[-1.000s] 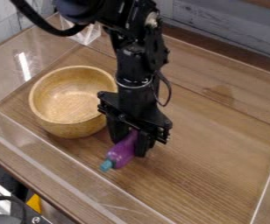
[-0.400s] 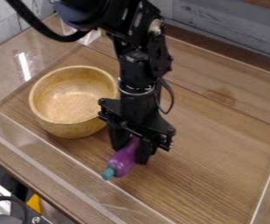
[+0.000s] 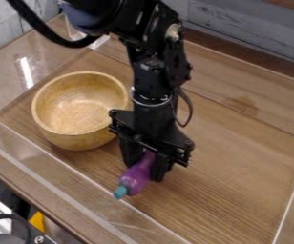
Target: Remove the purple eggplant from inside the brown bowl and put it on the table
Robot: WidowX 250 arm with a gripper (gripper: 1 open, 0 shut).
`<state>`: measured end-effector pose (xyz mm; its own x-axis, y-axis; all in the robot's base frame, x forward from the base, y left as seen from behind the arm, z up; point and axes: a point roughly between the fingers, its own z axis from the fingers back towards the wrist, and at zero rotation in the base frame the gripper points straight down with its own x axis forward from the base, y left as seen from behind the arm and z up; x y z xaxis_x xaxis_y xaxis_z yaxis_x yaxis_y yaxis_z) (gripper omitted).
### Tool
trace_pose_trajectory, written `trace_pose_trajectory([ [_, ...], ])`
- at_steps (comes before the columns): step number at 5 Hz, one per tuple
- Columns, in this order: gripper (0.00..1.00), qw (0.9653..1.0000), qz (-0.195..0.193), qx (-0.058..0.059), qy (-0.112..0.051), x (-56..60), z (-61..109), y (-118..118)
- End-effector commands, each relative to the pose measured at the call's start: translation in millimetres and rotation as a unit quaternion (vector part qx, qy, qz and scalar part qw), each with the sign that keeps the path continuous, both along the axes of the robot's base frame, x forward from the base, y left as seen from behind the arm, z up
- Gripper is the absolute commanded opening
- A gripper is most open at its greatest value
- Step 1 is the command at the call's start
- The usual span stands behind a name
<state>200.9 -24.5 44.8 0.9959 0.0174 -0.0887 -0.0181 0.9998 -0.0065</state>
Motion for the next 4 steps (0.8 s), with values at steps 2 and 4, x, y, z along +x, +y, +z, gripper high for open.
trace_pose_trajectory([
  [2,0.00,0.9997,0.003,0.002,-0.026,4.0,10.8,-3.2],
  [4,0.00,0.9997,0.008,0.006,-0.024,3.6,10.1,-4.0],
])
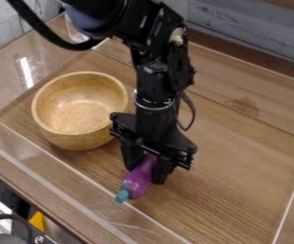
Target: Remove the purple eggplant from inside the brown bowl and put it on the table
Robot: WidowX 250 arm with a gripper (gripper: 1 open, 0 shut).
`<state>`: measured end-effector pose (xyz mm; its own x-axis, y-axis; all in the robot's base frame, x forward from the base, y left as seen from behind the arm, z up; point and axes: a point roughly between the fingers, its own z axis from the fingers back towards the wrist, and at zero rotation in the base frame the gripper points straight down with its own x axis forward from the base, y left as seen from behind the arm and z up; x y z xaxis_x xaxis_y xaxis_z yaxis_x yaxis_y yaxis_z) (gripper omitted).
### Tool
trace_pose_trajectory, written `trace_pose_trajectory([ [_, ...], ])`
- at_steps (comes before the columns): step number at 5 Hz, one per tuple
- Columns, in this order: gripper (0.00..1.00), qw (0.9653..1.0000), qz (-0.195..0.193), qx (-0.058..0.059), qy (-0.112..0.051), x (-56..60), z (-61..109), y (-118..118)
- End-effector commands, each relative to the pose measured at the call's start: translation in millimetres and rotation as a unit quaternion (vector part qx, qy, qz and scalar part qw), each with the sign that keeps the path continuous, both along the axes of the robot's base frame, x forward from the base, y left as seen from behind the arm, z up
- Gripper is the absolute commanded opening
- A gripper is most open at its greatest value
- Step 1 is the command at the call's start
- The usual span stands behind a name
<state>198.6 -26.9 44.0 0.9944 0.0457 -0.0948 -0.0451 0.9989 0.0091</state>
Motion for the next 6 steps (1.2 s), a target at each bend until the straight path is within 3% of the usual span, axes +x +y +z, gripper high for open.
trace_pose_trajectory([
  [1,0.00,0.9996,-0.003,0.000,-0.027,5.8,10.6,-1.8],
  [4,0.00,0.9996,0.003,0.006,-0.027,6.0,9.7,-2.2],
  [6,0.00,0.9996,0.011,-0.004,-0.025,8.0,9.5,-10.2],
])
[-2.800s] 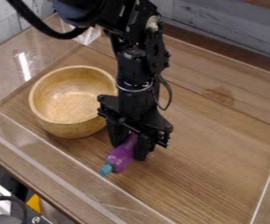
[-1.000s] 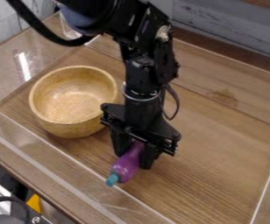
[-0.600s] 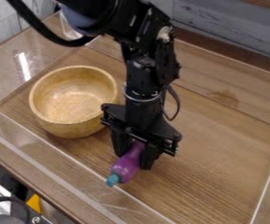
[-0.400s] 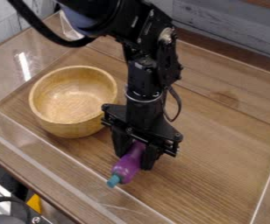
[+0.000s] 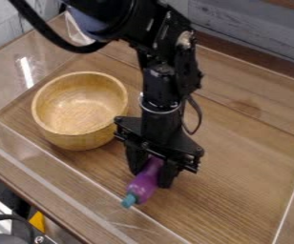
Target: Remove the purple eggplant from inside the brown bowl and put it on the table
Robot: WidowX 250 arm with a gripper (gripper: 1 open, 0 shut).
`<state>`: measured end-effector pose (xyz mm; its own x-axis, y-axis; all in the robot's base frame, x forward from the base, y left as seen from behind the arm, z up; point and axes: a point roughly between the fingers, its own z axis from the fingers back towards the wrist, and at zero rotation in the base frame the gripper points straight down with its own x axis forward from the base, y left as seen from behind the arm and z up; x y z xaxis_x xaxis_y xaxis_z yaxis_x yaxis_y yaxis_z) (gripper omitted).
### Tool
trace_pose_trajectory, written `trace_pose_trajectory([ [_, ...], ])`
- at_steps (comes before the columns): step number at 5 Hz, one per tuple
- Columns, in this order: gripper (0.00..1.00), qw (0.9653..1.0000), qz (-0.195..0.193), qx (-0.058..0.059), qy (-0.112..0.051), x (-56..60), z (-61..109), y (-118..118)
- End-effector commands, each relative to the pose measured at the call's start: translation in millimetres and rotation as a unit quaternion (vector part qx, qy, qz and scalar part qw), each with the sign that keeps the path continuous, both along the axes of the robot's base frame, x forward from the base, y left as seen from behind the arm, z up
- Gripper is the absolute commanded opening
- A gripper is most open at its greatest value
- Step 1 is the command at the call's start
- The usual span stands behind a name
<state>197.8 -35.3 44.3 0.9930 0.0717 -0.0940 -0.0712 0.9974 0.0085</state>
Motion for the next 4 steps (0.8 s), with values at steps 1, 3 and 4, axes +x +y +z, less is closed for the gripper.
trace_pose_trajectory([
  [1,1.00,0.9997,0.001,-0.008,-0.024,9.6,8.7,-6.0],
  [3,1.00,0.9994,0.016,-0.014,-0.028,11.0,14.6,-0.8],
  [4,1.00,0.9991,0.023,-0.017,-0.032,11.9,19.6,3.4],
])
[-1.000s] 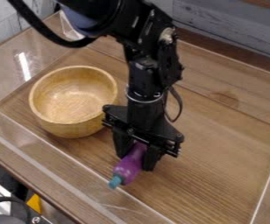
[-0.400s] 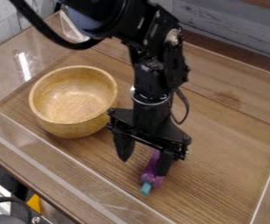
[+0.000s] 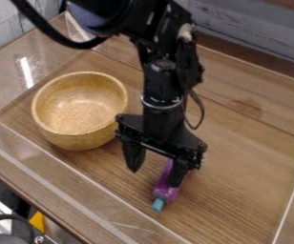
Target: Remove the purple eggplant from inside the brown bowl and put it on the table
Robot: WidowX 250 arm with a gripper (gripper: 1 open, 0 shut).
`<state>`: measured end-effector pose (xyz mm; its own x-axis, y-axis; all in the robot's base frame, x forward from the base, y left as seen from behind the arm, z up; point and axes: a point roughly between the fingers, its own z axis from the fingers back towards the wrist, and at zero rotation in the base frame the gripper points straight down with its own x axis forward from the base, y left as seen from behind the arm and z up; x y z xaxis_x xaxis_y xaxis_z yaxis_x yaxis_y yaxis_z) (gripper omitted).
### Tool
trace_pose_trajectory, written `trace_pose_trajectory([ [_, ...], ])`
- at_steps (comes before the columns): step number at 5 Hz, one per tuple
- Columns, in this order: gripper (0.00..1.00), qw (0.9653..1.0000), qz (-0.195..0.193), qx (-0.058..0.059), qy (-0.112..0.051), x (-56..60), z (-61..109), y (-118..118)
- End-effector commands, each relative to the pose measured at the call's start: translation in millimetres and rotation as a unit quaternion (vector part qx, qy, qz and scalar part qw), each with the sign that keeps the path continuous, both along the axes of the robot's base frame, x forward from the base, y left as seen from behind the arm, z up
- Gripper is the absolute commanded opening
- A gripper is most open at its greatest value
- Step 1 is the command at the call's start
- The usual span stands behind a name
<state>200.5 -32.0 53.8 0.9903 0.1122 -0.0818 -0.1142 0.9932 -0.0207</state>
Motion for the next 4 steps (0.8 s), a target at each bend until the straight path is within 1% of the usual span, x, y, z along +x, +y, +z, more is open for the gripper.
trace_pose_trajectory([
  [1,1.00,0.9996,0.009,-0.006,-0.028,10.0,16.7,5.5],
  [2,1.00,0.9993,0.016,-0.008,-0.031,10.5,21.3,11.8],
  [4,1.00,0.9988,0.028,-0.010,-0.039,13.1,27.8,19.3],
])
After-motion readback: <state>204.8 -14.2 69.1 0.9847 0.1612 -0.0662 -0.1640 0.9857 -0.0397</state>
